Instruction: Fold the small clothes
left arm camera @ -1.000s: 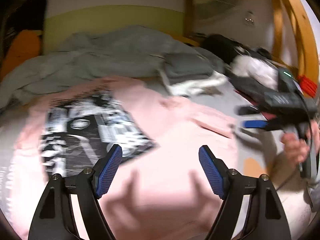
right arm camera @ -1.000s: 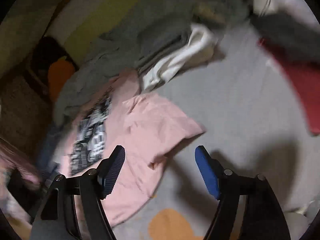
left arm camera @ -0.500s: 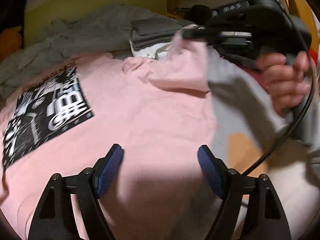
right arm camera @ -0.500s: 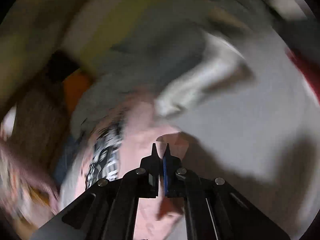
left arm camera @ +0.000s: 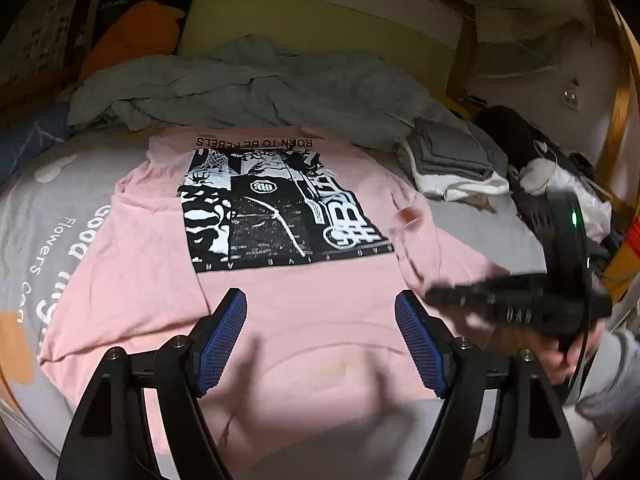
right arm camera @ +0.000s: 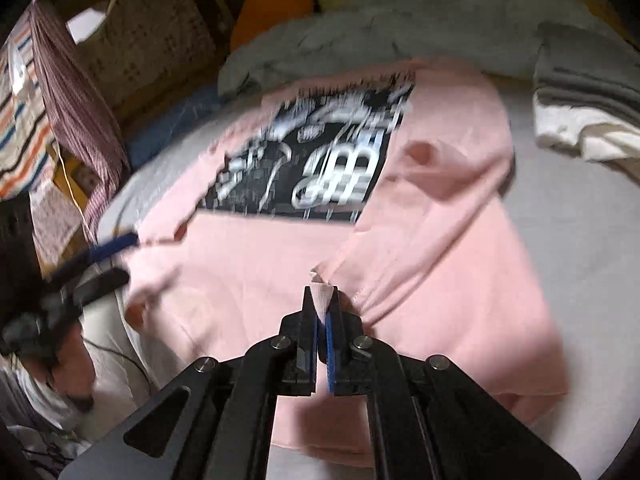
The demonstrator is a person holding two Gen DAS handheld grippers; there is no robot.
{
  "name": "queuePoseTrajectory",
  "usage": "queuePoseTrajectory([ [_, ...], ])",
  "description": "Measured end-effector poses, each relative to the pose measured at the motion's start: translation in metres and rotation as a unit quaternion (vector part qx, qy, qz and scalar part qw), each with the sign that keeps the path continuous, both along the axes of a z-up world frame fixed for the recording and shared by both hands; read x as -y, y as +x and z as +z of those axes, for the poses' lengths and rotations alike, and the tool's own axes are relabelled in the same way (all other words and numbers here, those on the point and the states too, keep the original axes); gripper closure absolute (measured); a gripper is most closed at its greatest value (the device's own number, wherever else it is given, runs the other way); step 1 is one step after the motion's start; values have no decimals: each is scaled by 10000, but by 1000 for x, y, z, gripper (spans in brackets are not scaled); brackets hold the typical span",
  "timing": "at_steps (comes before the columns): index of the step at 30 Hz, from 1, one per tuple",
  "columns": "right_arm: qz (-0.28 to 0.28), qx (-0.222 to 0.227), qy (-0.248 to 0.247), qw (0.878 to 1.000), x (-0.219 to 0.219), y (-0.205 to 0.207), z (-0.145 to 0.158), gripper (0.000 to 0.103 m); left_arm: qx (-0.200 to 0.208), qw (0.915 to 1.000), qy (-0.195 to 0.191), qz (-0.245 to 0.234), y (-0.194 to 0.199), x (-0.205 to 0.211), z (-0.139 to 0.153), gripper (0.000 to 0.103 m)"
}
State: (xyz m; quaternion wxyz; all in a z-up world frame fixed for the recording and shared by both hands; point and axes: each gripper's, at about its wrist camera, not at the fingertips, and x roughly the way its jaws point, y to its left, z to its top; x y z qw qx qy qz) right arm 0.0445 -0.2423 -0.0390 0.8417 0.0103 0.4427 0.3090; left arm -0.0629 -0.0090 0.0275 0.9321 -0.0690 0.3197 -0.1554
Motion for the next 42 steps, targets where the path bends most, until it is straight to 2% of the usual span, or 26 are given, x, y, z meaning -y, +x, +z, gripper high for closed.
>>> queuePoseTrajectory([
  [3,-58,84,-142,9998,4,-10,4,98,-100,9998,-12,-184,18,7,2,28],
  [5,-196,163,120,9996,15,-19,14,88,-140,9990,-25,-431,32,20,3,28],
  [6,-278,202,233,9991,22,-25,17,76,-155,9986,-3,-500,38,27,3,28],
  [7,-440,315,368,9979,29,-31,22,72,-195,9978,-1,-635,48,38,3,28],
  [10,-991,733,420,9915,48,-51,36,71,-350,9945,-22,-982,78,65,1,28],
  [13,-1802,1121,66,9772,74,-68,43,71,-721,9868,-80,-1450,117,92,-8,28],
  [15,-2507,958,-337,9627,97,-69,34,71,-1181,9770,-161,-1770,147,108,-23,28],
  [17,-3096,501,-444,9485,124,-66,21,71,-1402,9772,-144,-1590,170,115,-37,30],
  [19,-3202,142,-61,9472,141,-61,15,71,-1485,9764,-261,-1545,184,117,-44,37],
  [20,-3149,64,138,9490,146,-60,16,71,-1544,9739,-439,-1608,187,115,-45,45],
  [21,-3048,24,265,9520,147,-58,16,71,-1665,9675,-741,-1753,189,111,-45,59],
  [22,-2895,-10,317,9567,144,-55,16,71,-1804,9573,-1127,-1960,191,107,-46,68],
  [23,-2730,-68,375,9613,139,-52,14,71,-1828,9530,-1305,-2031,190,104,-44,85],
  [24,-2510,-179,461,9667,134,-50,11,71,-1741,9549,-1294,-2029,188,101,-41,95],
  [26,-2334,-253,302,9716,123,-45,7,71,-1397,9662,-877,-1982,182,99,-32,99],
  [28,-2318,-82,-229,9725,112,-39,8,71,-1193,9741,-526,-1846,180,98,-24,102],
  [32,-2253,66,-455,9732,104,-28,9,71,-1117,9785,-507,-1661,184,86,-19,102],
  [33,-2270,45,-494,9726,104,-26,8,76,-1120,9799,-406,-1597,186,85,-18,102],
  [34,-2289,28,-548,9719,105,-25,6,92,-1120,9829,-177,-1453,189,85,-19,102],
  [35,-2285,27,-599,9717,105,-25,4,101,-1093,9846,9,-1362,189,86,-19,102],
  [38,-2287,124,-669,9711,101,-26,5,102,-1178,9842,522,-1216,187,91,-22,102],
  [40,-2326,236,-721,9696,96,-28,7,102,-1126,9804,904,-1339,180,99,-26,101],
  [42,-2304,258,-813,9693,93,-33,6,102,-1014,9778,1101,-1467,175,106,-27,94],
])
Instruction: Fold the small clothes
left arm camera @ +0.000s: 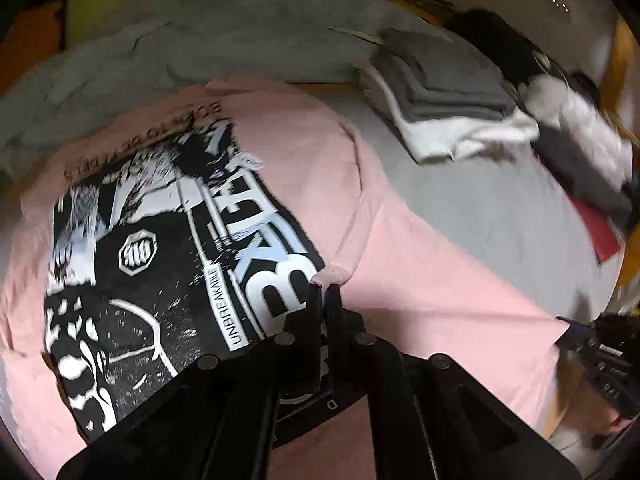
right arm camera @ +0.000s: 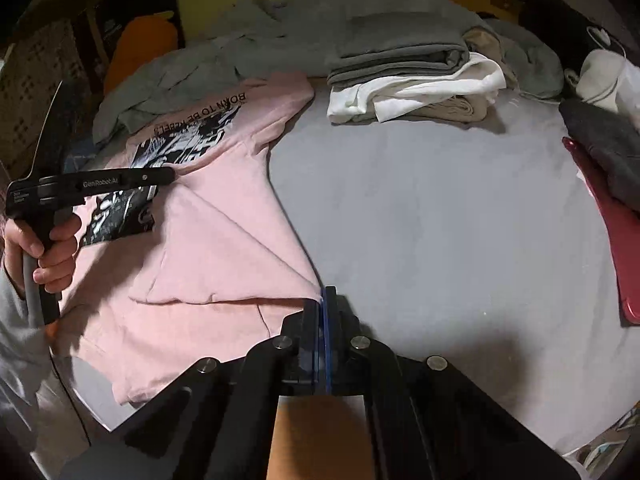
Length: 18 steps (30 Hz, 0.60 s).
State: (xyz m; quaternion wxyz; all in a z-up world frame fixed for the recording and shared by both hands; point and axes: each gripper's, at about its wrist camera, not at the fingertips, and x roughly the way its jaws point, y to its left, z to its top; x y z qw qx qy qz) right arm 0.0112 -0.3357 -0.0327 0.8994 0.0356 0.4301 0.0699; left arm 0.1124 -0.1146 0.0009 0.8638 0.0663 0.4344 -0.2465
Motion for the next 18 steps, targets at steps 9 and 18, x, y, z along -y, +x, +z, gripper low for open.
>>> queuePoseTrajectory([
  [9,-77,111,-45,9999,-2,-19,2,102,-710,9925,-900,-414,61,26,21,47],
  [18,-215,308,-236,9990,-8,-40,6,102,-1320,9879,-265,-774,95,98,-12,99],
])
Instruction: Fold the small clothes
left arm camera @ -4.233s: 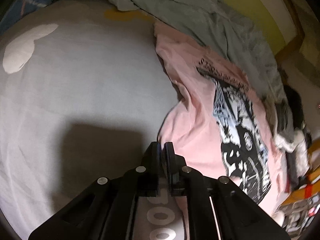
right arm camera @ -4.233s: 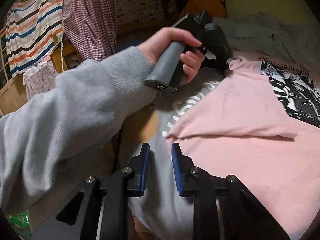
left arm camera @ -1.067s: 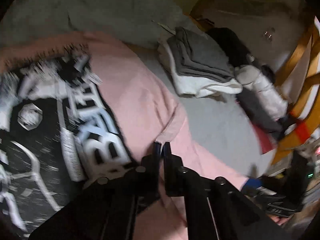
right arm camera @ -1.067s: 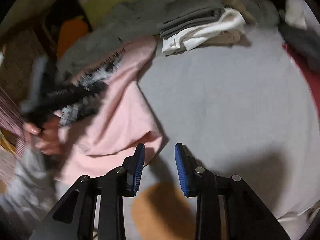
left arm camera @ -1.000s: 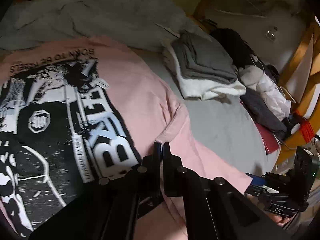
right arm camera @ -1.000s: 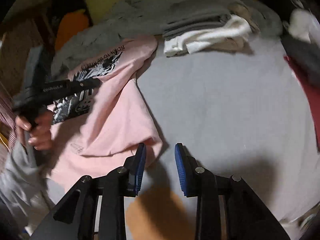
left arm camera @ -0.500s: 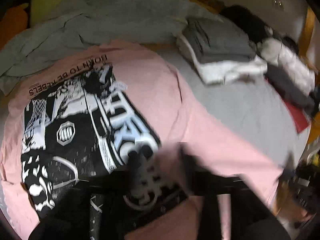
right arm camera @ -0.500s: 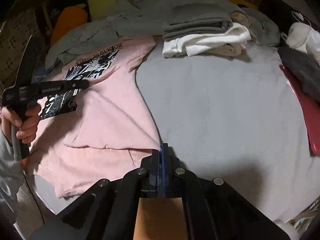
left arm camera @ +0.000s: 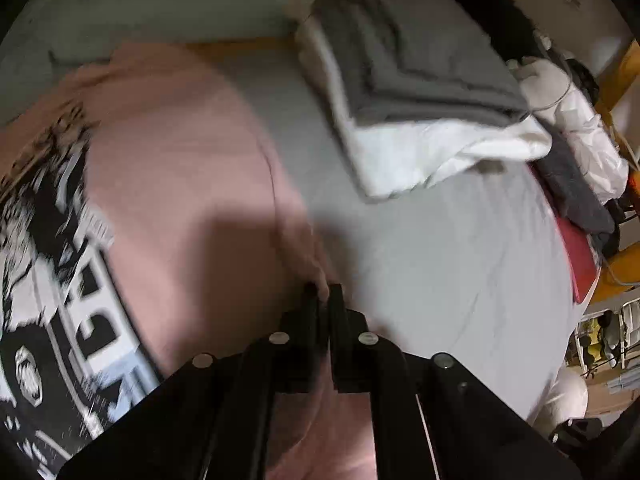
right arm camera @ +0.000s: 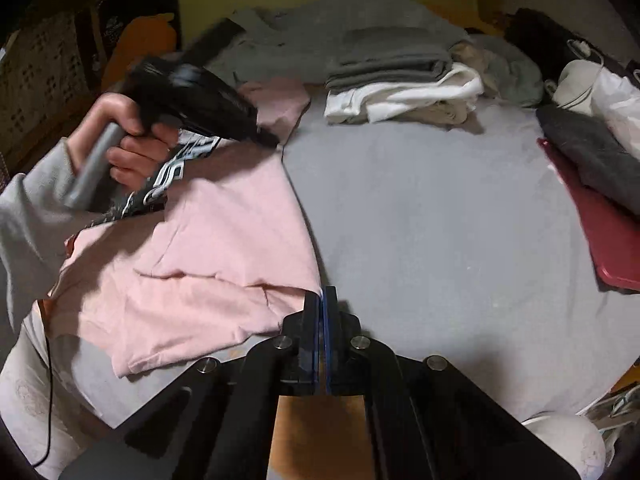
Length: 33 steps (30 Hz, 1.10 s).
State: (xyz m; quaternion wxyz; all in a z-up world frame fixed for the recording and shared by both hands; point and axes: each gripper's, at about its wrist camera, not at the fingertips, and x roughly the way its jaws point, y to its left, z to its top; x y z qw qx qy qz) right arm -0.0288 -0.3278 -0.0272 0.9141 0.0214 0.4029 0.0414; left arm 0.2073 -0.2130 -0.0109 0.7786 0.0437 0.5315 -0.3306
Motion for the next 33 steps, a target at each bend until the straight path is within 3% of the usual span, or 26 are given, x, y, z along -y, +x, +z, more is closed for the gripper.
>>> queuePoseTrajectory([
  [3,-71,-89,27,9999,3,4,-2,102,9,9998,-195,-12,7,10,3,99],
  [10,-144,-105,84,9998,7,3,-2,102,150,9998,85,-83,16,33,-7,99],
  [15,-488,-162,217,9984,21,2,-3,102,568,9973,392,-240,15,35,0,94],
  [16,-530,-112,316,9980,25,0,0,102,679,9964,460,-198,14,36,4,92],
  [18,-603,57,420,9973,29,-4,5,102,980,9944,396,-59,10,26,16,70],
  [21,-516,197,528,9971,29,-9,10,101,1259,9920,81,104,-2,4,39,58],
  [23,-307,81,670,9972,25,-8,7,95,1246,9919,-18,230,-15,-14,50,56],
  [26,-61,-85,754,9971,18,-6,3,94,1270,9911,-182,363,-46,-51,61,53],
  [30,190,-198,989,9947,13,-4,1,94,805,9954,-152,494,-94,-90,52,52],
  [33,149,-259,924,9953,12,-1,-2,94,527,9940,-435,859,-132,-116,39,52],
])
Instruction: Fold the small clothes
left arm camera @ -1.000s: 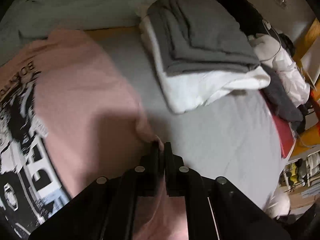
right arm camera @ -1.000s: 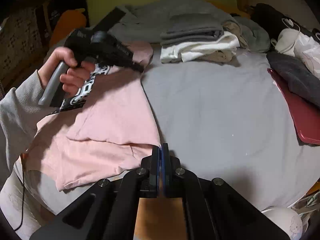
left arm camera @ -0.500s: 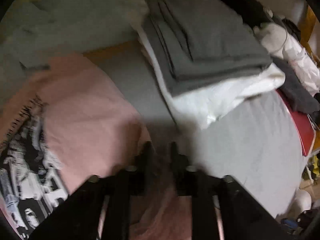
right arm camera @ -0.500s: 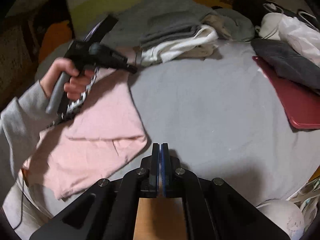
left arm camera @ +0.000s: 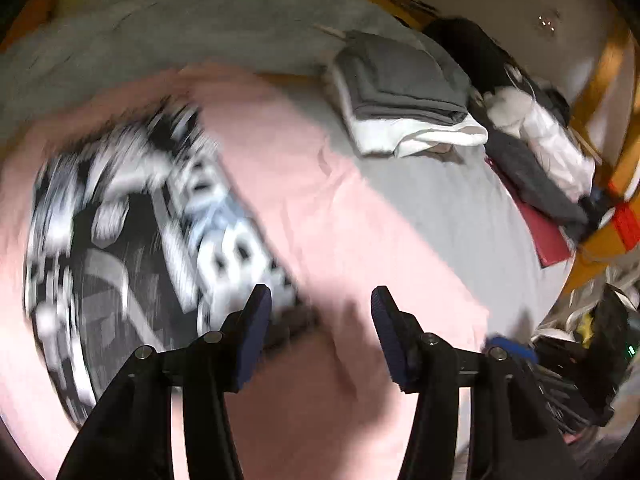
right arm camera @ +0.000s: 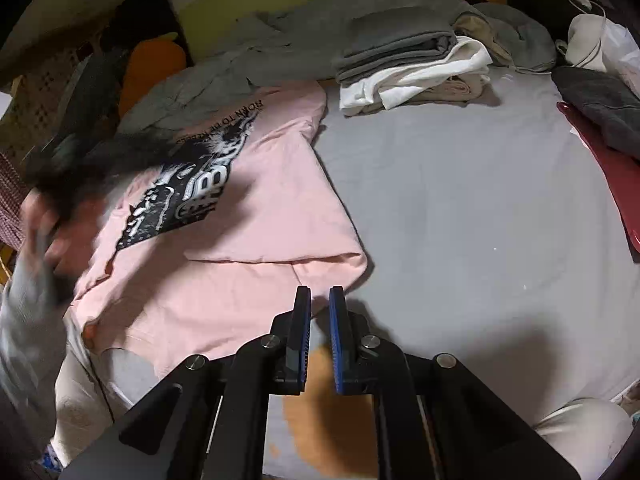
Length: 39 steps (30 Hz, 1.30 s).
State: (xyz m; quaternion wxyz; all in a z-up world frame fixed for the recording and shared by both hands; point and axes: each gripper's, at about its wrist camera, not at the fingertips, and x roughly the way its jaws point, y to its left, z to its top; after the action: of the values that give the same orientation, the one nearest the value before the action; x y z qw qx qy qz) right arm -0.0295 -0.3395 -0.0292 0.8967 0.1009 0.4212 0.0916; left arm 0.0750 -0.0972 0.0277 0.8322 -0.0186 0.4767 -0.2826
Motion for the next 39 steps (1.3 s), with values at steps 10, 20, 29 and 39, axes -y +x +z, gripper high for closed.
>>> queuePoseTrajectory([
  [10,-267,-127,266,9992,10,2,-4,60,-986,9858,-1264,496,-26,-1,-45,57],
  [20,-129,-99,-1132,9934,-23,14,-14,61,-51,9965,-649,531,-47,-4,-24,103],
  [29,-189,-66,-1320,9910,-22,10,-14,60,-287,9962,-486,662,-36,-21,-36,103],
  [39,-404,1,-1052,9936,-8,1,-6,59,-71,9972,-699,254,-48,-24,-28,65],
])
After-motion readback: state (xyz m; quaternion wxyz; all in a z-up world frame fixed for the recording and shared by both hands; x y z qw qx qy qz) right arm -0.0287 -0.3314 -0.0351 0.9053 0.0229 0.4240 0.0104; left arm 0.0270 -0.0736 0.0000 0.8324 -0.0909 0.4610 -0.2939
